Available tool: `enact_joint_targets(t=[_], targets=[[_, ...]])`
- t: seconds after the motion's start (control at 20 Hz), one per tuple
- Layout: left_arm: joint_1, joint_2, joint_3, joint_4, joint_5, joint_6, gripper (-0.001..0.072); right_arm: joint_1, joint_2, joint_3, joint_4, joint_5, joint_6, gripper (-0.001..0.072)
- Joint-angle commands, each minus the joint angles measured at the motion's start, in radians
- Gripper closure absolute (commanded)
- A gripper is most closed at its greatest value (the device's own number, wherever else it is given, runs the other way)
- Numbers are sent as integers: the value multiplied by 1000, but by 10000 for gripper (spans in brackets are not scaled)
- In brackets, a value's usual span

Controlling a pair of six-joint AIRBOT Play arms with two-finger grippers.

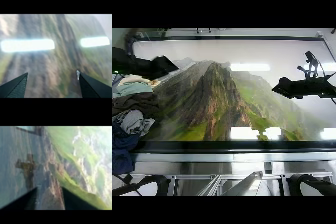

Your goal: Fold the shirts.

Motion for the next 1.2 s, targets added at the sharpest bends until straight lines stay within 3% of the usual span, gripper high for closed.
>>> enact_joint_targets(t=[0.0, 0.25, 0.55, 0.65, 0.9, 1.1, 1.15], targets=[[173, -61, 128, 116, 6, -17, -13, 0, -27, 1, 14, -11, -48, 247], [343, -274, 266, 179, 31, -35, -13, 2, -41, 1, 14, -11, -48, 247], [335, -600, 513, 187, -73, -7, -13, 4, -66, 1, 17, -15, -48, 247], [308, -692, 591, 265, -95, -7, -13, 4, -76, 1, 17, -15, -48, 247], [225, -753, 555, 366, -358, 0, -13, 6, -106, 1, 17, -15, -48, 247], [153, -799, 594, 697, -284, 7, -3, 6, -116, 1, 17, -14, -49, 247], [127, -806, 604, 797, -262, 6, 70, 6, -116, 1, 17, -14, -49, 247]])
